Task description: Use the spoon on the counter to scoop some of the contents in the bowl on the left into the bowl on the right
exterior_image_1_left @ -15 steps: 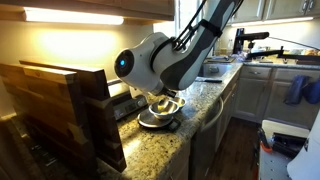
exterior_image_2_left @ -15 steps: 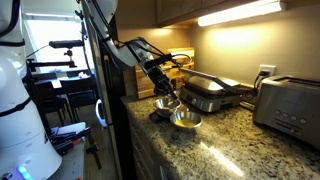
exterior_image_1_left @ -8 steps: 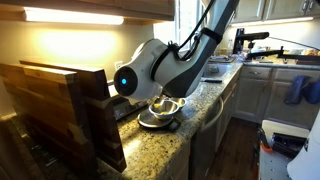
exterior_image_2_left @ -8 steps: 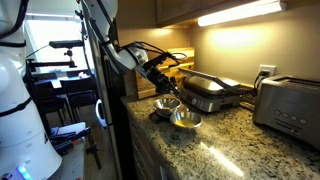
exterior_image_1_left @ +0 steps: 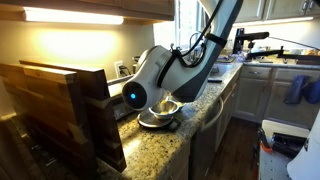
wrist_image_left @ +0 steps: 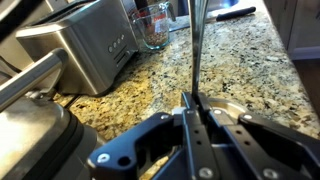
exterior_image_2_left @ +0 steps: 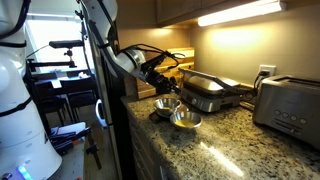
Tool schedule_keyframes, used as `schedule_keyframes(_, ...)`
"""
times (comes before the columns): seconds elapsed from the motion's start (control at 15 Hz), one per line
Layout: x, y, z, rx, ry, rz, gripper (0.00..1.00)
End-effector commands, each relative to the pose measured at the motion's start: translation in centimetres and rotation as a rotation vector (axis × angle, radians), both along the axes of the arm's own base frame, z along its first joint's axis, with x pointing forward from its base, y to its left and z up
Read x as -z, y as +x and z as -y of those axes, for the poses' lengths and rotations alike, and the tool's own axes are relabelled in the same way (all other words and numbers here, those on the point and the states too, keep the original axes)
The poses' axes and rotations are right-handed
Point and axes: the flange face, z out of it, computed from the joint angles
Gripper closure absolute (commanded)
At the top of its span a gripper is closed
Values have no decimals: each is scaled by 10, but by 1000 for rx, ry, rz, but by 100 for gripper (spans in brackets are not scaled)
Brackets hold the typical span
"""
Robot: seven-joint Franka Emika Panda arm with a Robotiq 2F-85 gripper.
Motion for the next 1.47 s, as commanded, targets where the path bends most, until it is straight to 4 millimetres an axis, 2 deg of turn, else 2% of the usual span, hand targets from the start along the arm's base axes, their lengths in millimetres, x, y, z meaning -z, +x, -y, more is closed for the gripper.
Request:
schedule_keyframes(0.0, -3, -15, -3, -10, -61, 55, 96)
schedule_keyframes(0.33, -1, -24, -11, -9, -106, 115, 96)
schedule_keyframes(0.67, 7, -36, -11, -10, -158, 136, 96)
schedule_keyframes(0.93, 10, -39, -10, -6, -147, 141, 96)
schedule_keyframes(1.2, -1, -34, -6, 19, -110, 171, 96)
schedule_keyframes(1.4, -17, -28, 0, 60, -71, 201, 96)
